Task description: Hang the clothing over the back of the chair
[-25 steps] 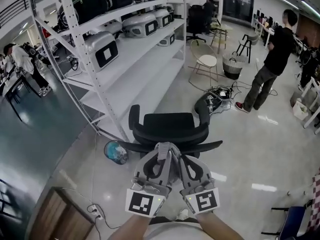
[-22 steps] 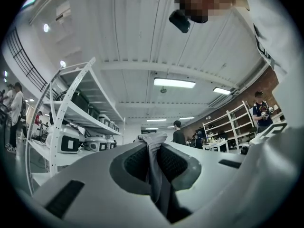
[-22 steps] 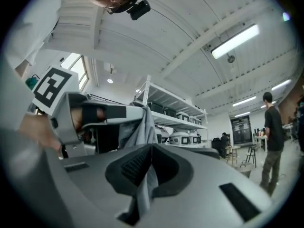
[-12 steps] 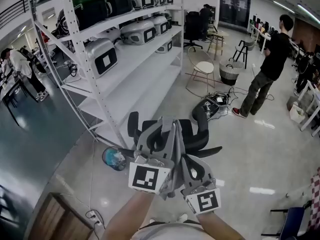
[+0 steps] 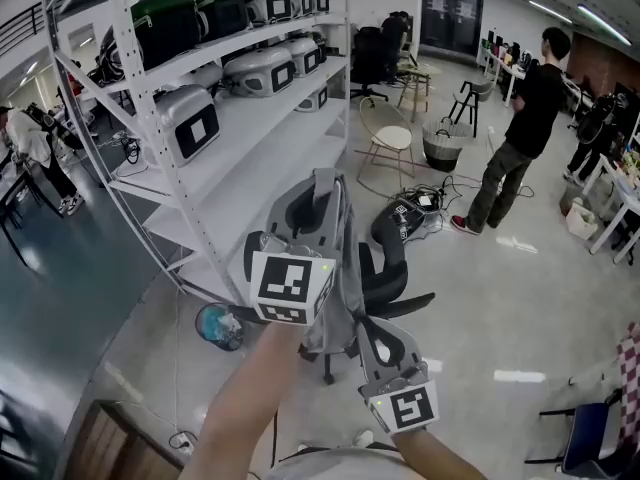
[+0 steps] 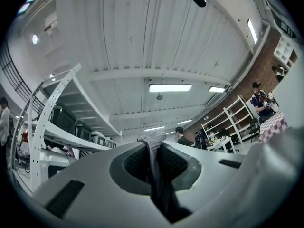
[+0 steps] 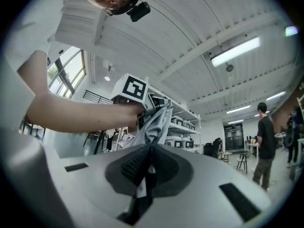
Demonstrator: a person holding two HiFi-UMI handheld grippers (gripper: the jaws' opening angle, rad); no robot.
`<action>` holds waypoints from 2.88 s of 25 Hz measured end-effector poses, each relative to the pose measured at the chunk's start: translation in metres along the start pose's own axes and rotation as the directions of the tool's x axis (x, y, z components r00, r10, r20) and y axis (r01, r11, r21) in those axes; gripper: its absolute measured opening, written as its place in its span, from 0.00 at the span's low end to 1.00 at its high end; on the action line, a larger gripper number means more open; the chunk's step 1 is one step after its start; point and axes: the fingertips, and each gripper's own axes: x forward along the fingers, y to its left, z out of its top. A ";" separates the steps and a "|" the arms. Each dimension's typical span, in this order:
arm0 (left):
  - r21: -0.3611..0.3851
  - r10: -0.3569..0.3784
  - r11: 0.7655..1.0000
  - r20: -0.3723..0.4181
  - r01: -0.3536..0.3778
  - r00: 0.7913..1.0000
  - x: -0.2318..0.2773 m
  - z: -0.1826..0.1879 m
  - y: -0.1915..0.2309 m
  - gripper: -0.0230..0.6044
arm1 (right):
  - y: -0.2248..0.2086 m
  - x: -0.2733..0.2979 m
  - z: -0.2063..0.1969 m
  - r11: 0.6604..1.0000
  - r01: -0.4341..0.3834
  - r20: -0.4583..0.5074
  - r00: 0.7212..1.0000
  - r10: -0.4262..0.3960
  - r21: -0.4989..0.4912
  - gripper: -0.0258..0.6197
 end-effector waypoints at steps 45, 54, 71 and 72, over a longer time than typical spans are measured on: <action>0.134 -0.133 0.954 -0.612 0.268 0.780 -0.003 -0.105 -0.011 0.48 | -0.001 0.013 -0.012 0.996 -0.066 0.009 0.998 0.066 0.065 0.06; 0.175 -0.042 0.974 -0.479 0.143 0.877 -0.032 -0.084 -0.013 0.35 | -0.005 0.014 -0.009 0.995 -0.062 0.019 0.998 0.061 0.077 0.06; 0.028 0.024 0.999 -0.283 -0.017 0.959 -0.182 -0.060 -0.036 0.08 | 0.020 -0.016 -0.006 0.998 -0.015 -0.030 0.999 0.017 0.054 0.06; 0.005 0.035 0.999 -0.287 -0.035 0.957 -0.193 -0.064 -0.038 0.08 | 0.024 -0.019 -0.006 0.998 -0.013 -0.035 0.999 0.014 0.053 0.06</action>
